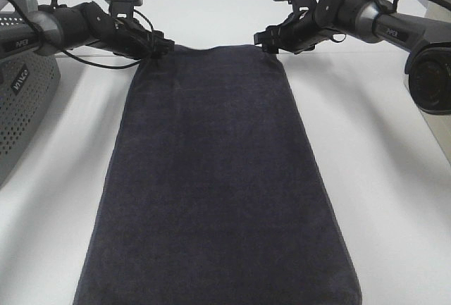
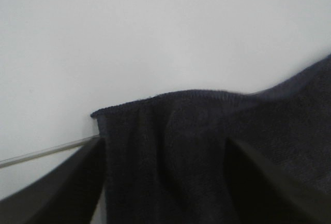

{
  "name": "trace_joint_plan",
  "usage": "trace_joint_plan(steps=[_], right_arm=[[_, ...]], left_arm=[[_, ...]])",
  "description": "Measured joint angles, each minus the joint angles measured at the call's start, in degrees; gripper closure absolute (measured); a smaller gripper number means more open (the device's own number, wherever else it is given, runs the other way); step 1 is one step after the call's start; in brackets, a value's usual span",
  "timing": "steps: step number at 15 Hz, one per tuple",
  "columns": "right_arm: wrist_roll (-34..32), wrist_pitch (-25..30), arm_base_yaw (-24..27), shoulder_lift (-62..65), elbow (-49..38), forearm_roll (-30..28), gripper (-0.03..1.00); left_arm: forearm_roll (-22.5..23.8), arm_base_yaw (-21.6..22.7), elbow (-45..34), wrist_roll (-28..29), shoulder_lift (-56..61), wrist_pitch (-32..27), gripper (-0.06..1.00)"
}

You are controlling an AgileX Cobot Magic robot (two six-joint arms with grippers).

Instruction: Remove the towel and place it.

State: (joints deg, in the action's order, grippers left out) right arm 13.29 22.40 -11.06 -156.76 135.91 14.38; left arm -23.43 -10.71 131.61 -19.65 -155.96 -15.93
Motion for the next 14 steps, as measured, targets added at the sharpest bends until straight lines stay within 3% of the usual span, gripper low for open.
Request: trace_joint_plan(steps=[2, 5, 7, 8, 9, 10, 14], right_arm=[[0.00, 0.69, 0.00, 0.00, 0.00, 0.11, 0.31], [0.00, 2.35, 0.00, 0.06, 0.00, -0.17, 0.30], [0.00, 7.05, 0.00, 1.20, 0.00, -1.43, 0.30], [0.00, 12.32, 0.00, 3.72, 0.00, -2.46, 0.30], [0.00, 12.32, 0.00, 3.72, 0.00, -2.46, 0.30], [-1.55, 21.66, 0.00, 8.94, 0.00, -3.04, 0.30], [-3.04, 40.97, 0.00, 19.08, 0.00, -8.42, 0.30]], left_arm=[[0.00, 0.00, 0.00, 0.00, -0.23, 1.32, 0.19], [0.06, 0.00, 0.57, 0.06, -0.23, 2.23, 0.17], [0.11, 0.00, 2.41, 0.06, 0.29, -1.72, 0.17], [0.80, 0.00, 4.13, 0.11, 1.60, -8.02, 0.17], [0.80, 0.00, 4.13, 0.11, 1.60, -8.02, 0.17], [1.43, 0.00, 4.98, 1.60, 5.44, -20.17, 0.17], [6.70, 0.00, 4.98, 11.97, 16.16, -44.29, 0.17]])
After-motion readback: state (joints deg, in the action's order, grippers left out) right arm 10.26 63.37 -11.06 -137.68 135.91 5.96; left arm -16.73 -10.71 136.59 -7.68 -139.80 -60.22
